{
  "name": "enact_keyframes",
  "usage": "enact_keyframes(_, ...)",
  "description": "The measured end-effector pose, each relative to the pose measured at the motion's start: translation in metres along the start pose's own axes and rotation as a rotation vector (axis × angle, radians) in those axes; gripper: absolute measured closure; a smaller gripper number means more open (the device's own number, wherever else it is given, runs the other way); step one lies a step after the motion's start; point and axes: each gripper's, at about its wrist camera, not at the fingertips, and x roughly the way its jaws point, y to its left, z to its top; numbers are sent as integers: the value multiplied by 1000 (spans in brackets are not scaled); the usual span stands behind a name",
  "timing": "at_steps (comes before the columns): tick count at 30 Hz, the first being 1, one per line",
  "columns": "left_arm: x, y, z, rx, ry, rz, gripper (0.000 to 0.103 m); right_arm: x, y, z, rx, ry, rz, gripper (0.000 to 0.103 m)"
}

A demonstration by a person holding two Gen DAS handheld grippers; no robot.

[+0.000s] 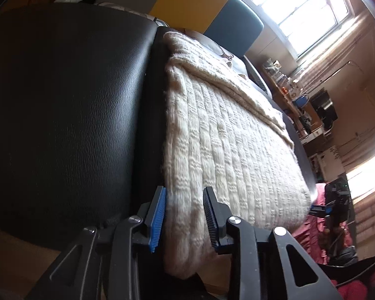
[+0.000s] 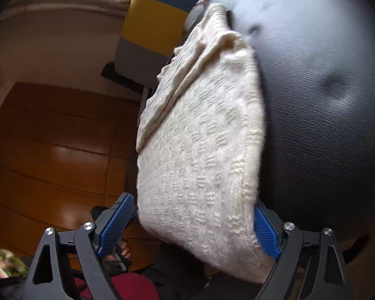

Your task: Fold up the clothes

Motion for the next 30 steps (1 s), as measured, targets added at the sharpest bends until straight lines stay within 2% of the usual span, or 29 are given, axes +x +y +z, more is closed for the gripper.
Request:
enact_keyframes(4,-1,-5,-5,47,9,-8,65,5,8,-5,-51,-11,-35,0)
enact_keyframes(8,0,-8,-5,44,-1,-22,57,0,0,-8,6,-54,12,0)
enact_keyframes(13,-1,-28,-14,126,14,82,57,0,11,-14,-81,-49,-42,0)
enact_keyframes(19,4,-52,-25,189,28,156,67,5,25,-18,-174,-5,-131,0)
enact_keyframes(21,6,-56,-28,201,16,157,81,5,27,-21,-184,2,-158,5)
enact_keyframes(22,9,-56,-28,199,17,167,91,3,27,-22,-181,8,-173,13)
enact_keyframes(23,13,-55,-25,190,16,171,92,2,26,-23,-187,9,-201,27)
enact_keyframes(24,14,-53,-22,178,16,163,92,0,25,-24,-197,9,-233,35)
enact_keyframes(26,14,-50,-18,160,20,147,93,-2,23,-26,-212,5,-298,71)
enact_keyframes(28,15,-47,-17,150,26,136,93,-4,17,-27,-195,6,-332,89)
enact_keyframes(30,15,-41,-16,107,19,108,90,-3,13,-28,-198,3,-327,89)
